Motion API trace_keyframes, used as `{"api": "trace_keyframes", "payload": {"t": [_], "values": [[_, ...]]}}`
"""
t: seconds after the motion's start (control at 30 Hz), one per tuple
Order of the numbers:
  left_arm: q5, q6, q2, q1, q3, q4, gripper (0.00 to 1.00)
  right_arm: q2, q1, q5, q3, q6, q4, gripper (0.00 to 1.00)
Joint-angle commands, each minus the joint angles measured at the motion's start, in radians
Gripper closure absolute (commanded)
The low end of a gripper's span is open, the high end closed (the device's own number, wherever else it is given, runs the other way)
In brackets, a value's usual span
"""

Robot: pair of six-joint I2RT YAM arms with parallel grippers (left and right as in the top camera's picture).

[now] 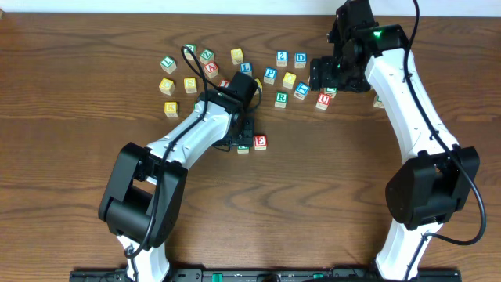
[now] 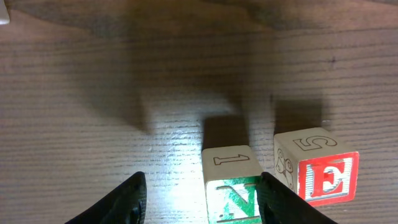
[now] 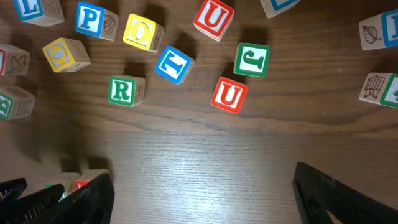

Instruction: Spell out NEURIPS

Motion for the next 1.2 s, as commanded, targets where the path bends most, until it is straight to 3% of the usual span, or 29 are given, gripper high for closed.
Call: {"api": "trace_keyframes", "payload": {"t": [0.0,1.17], "values": [[0.017,0.055,0.004,-0.004,-0.009,0.007,0.44,0.003,-0.006,0.012,-0.007,-0.008,0.000,0.13],[0.021,0.080,-0.013,-0.037,-0.023,0.015,0.42,0.003,-0.006,0.012,-0.007,-0.008,-0.005,0.13]]}}
